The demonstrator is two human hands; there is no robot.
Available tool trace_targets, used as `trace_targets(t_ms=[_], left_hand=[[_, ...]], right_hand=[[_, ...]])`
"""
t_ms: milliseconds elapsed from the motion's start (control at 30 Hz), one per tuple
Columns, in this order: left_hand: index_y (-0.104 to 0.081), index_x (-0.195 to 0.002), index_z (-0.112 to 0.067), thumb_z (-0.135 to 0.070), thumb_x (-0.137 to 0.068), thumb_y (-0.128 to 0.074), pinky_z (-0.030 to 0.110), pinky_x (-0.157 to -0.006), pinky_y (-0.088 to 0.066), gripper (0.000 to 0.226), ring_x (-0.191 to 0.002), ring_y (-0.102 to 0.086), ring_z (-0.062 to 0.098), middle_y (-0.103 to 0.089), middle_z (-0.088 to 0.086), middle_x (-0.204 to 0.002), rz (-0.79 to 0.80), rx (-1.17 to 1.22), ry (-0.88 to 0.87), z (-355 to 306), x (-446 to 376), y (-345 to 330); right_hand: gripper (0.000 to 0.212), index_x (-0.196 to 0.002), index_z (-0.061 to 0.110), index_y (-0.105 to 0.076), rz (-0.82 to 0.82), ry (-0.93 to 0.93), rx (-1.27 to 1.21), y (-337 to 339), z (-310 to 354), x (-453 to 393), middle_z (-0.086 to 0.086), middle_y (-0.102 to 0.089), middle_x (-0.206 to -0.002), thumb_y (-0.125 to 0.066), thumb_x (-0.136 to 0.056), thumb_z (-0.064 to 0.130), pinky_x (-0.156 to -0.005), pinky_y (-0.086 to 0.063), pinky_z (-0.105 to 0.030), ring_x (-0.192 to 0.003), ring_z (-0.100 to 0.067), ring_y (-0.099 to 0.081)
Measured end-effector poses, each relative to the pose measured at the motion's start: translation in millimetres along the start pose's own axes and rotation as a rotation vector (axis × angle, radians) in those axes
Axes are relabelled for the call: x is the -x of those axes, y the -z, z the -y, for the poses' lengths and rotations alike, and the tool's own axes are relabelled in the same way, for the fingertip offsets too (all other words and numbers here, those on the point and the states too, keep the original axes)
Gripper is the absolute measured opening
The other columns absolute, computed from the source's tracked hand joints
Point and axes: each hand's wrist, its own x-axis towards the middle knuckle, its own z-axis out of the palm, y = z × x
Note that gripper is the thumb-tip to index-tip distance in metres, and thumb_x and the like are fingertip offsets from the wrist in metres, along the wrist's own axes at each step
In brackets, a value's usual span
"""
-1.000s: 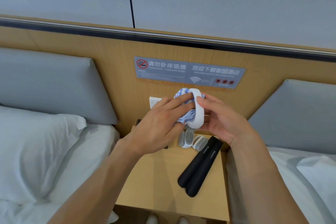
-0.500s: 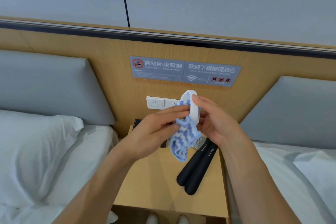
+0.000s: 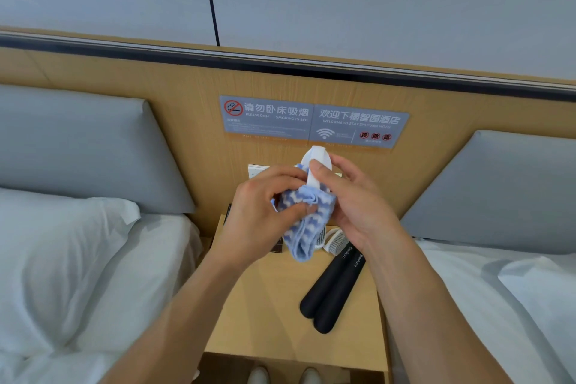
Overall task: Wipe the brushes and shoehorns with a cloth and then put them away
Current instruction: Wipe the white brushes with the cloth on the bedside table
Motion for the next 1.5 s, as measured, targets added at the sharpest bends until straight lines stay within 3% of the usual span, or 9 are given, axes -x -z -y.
trace_targets(t_ms=[167,300,400,533,700,833,967,1200,1500], left_hand=[[-0.076,-0.096,-0.013,-0.012,-0.083,-0.076,0.032,-0.081,-0.054,0.013,-0.097,-0.066,0.01,-0.067,-0.012,-0.11,0.088,0.036,0.056,-2,-10,14],[-0.072,-0.1,-0.008,-0.006,-0.086,-0.071,0.036,-0.087,-0.054,0.014,-0.103,-0.065,0.01,-0.066,-0.006,-0.114,0.107,0.157,0.112,3,-11,23],[-0.069,-0.106,-0.007,-0.009,-0.086,-0.065,0.042,-0.094,-0.053,0.02,-0.111,-0.063,0.017,-0.065,-0.003,-0.119,0.117,0.243,0.115,7,-8,26],[-0.061,-0.118,-0.013,-0.004,-0.087,-0.06,0.053,-0.095,-0.052,0.032,-0.114,-0.063,0.024,-0.066,0.0,-0.122,0.093,0.322,0.127,7,-1,15],[-0.058,-0.122,-0.019,-0.011,-0.084,-0.066,0.051,-0.09,-0.056,0.04,-0.111,-0.066,0.02,-0.066,-0.002,-0.122,-0.125,0.361,0.179,10,7,1],[-0.063,-0.122,-0.02,-0.01,-0.084,-0.071,0.042,-0.096,-0.052,0.04,-0.122,-0.059,0.022,-0.063,-0.003,-0.129,-0.111,0.306,0.107,15,10,-2],[-0.066,-0.118,-0.026,-0.013,-0.086,-0.068,0.035,-0.089,-0.057,0.035,-0.113,-0.064,0.02,-0.067,-0.007,-0.122,-0.155,0.277,0.099,14,10,-3],[-0.073,-0.103,-0.024,-0.022,-0.089,-0.065,0.032,-0.081,-0.057,0.017,-0.097,-0.07,0.018,-0.072,-0.003,-0.104,-0.156,0.375,0.198,7,0,7],[-0.075,-0.088,-0.007,-0.024,-0.09,-0.069,0.038,-0.069,-0.059,0.018,-0.075,-0.073,0.024,-0.075,0.014,-0.083,-0.132,0.439,0.456,-4,-33,31]], right_hand=[[0.041,-0.126,0.027,-0.061,0.026,0.08,0.096,1,1,2,-0.01,-0.077,-0.103,-0.075,-0.088,0.027,-0.072,-0.06,-0.036,-0.091,-0.024,-0.076],[0.029,-0.129,0.026,-0.063,0.119,0.053,-0.003,10,7,2,-0.015,-0.074,-0.114,-0.056,-0.101,0.021,-0.084,-0.061,-0.047,-0.097,-0.031,-0.073],[0.046,-0.132,0.029,-0.06,0.125,0.087,0.039,13,3,2,-0.017,-0.074,-0.111,-0.06,-0.095,0.002,-0.077,-0.061,-0.041,-0.098,-0.031,-0.074],[0.054,-0.133,0.031,-0.057,0.06,0.136,0.117,11,-4,2,-0.014,-0.076,-0.102,-0.066,-0.091,-0.001,-0.079,-0.06,-0.045,-0.092,-0.028,-0.075],[0.056,-0.135,0.031,-0.055,0.029,0.131,0.103,10,-6,1,-0.014,-0.077,-0.102,-0.07,-0.089,0.003,-0.078,-0.061,-0.045,-0.092,-0.028,-0.075],[0.054,-0.135,0.028,-0.056,0.008,0.115,0.09,8,-6,1,-0.014,-0.077,-0.101,-0.071,-0.089,0.003,-0.074,-0.062,-0.043,-0.092,-0.028,-0.076],[0.056,-0.138,0.027,-0.056,0.008,0.117,0.114,5,-4,2,-0.014,-0.077,-0.101,-0.069,-0.09,0.002,-0.068,-0.061,-0.037,-0.087,-0.025,-0.076],[0.068,-0.143,0.036,-0.05,0.007,0.23,0.326,4,-4,5,-0.007,-0.076,-0.107,-0.072,-0.088,0.003,-0.083,-0.061,-0.049,-0.098,-0.025,-0.074],[0.077,-0.146,0.044,-0.044,-0.002,0.423,0.782,-7,-4,10,0.018,-0.063,-0.133,-0.077,-0.085,0.013,-0.1,-0.052,-0.045,-0.116,-0.008,-0.064]])
